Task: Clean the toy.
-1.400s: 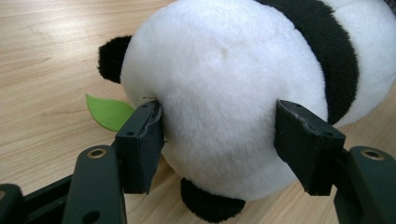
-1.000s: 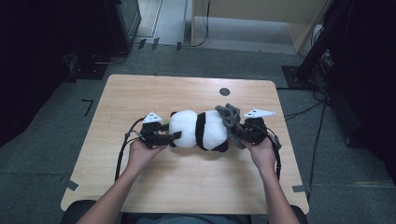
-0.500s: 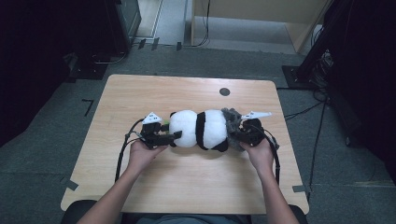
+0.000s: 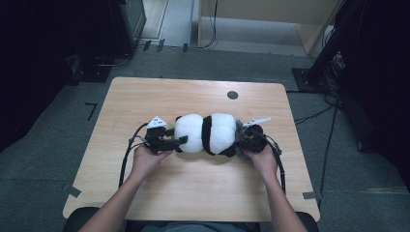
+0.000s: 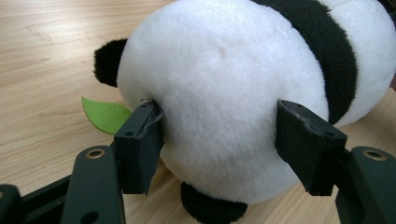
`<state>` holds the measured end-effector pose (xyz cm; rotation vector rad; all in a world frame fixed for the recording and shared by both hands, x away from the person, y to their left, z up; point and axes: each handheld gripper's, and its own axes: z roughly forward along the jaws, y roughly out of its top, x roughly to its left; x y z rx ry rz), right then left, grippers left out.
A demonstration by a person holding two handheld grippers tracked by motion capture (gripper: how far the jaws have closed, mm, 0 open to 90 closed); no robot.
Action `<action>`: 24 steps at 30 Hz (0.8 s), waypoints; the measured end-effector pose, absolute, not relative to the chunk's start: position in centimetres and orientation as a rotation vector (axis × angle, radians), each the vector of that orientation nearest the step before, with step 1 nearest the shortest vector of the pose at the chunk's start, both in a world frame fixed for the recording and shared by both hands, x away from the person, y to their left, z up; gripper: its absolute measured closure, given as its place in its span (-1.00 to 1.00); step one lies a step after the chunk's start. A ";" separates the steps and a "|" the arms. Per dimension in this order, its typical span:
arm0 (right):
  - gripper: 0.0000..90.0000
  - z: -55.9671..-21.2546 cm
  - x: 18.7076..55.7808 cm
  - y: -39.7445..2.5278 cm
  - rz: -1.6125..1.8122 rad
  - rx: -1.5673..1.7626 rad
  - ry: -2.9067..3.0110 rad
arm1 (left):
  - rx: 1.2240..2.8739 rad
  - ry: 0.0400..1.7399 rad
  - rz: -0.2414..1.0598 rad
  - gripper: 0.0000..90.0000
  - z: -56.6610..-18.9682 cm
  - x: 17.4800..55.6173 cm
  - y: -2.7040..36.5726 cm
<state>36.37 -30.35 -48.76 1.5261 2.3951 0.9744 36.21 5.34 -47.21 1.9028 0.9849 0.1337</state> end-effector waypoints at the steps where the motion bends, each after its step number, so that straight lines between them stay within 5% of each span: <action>1: 0.78 -48.7 36.5 -30.6 0.991 1.541 2.393 | 1.901 0.983 0.136 -0.26 -47.2 36.2 5.4; 24: 0.79 -41.3 35.2 -33.3 1.161 1.454 2.169 | 1.928 0.979 0.134 -0.27 -46.8 36.1 5.2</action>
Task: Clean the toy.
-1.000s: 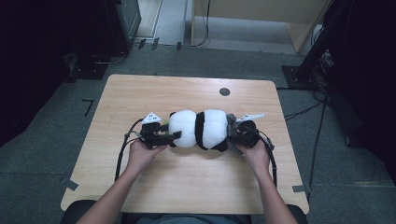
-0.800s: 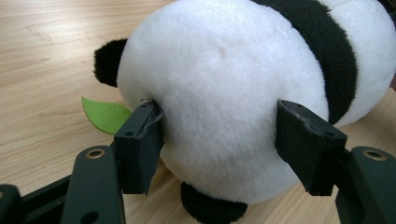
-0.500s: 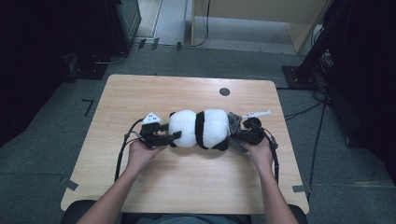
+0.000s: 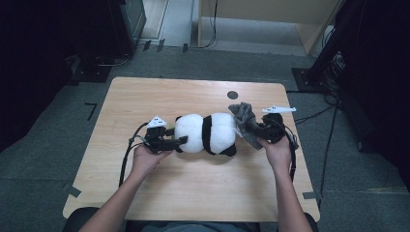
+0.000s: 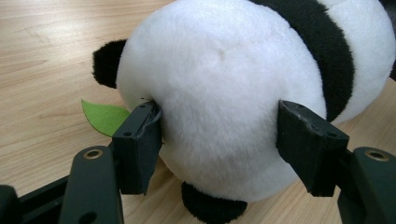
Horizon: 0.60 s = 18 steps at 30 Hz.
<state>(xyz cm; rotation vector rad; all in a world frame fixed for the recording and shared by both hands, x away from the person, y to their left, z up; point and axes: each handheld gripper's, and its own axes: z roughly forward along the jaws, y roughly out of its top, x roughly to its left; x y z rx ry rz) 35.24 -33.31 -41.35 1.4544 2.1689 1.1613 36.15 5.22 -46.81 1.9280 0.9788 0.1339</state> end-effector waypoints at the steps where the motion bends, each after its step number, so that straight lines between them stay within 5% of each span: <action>1: 0.79 -40.8 35.1 -33.2 1.166 1.436 2.163 | 1.932 0.978 0.134 -0.27 -46.8 36.2 5.2; 7: 0.79 -39.3 34.8 -31.7 1.210 1.355 2.183 | 1.932 0.974 0.126 -0.28 -46.7 36.3 5.2; 18: 0.79 -41.7 35.4 -30.3 1.157 1.356 2.253 | 1.935 0.970 0.156 -0.28 -46.7 36.2 4.8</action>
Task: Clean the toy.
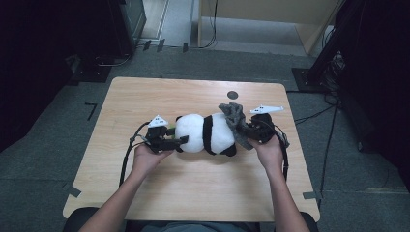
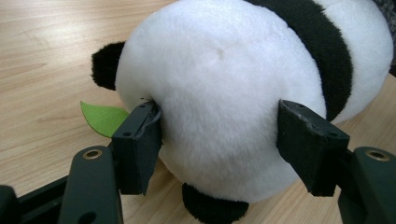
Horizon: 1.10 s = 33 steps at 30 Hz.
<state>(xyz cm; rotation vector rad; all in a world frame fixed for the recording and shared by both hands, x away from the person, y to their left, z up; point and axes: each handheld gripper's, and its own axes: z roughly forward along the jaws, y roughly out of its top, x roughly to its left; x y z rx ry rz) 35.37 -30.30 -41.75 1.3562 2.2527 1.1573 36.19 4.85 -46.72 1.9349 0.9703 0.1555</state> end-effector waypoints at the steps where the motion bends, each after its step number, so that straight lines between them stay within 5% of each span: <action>1: 0.79 -42.0 35.4 -30.4 1.170 1.353 2.248 | 1.936 0.967 0.162 -0.29 -46.8 36.2 4.8; 33: 0.80 -47.1 36.2 -30.6 1.045 1.472 2.333 | 1.934 0.964 0.081 -0.47 -47.3 37.2 5.0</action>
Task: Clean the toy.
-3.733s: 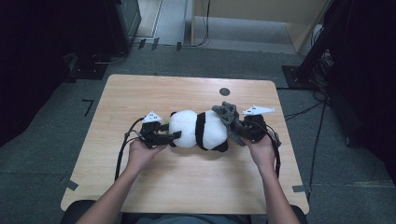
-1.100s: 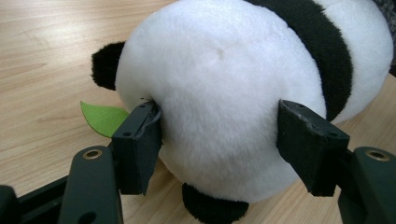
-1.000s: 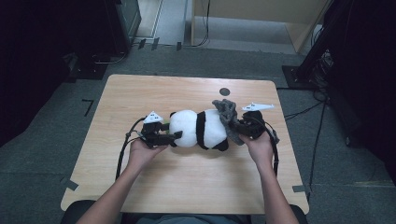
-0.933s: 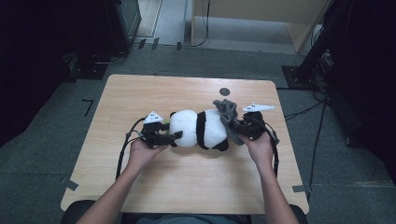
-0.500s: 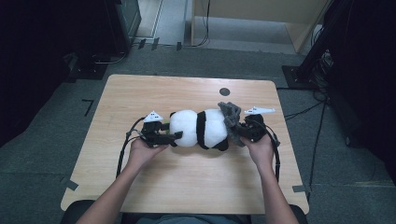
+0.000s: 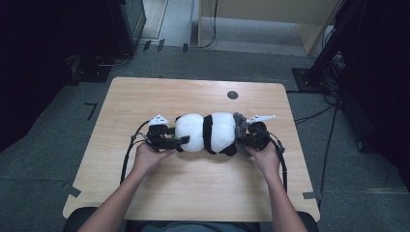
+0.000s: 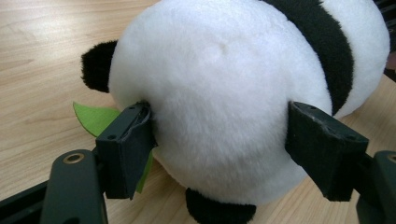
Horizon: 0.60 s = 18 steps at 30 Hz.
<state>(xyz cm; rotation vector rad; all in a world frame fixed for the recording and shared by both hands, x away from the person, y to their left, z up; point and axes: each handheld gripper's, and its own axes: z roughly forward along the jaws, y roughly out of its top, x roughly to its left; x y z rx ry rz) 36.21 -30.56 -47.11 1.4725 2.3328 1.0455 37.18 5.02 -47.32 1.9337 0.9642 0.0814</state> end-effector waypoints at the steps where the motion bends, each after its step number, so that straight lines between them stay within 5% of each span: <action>1: 0.80 -47.1 36.2 -30.5 1.047 1.471 2.330 | 1.931 0.963 0.077 -0.46 -47.4 37.2 5.0; 18: 0.78 -48.1 36.8 -30.8 0.970 1.485 2.399 | 1.923 0.947 0.061 -0.40 -47.5 37.4 5.4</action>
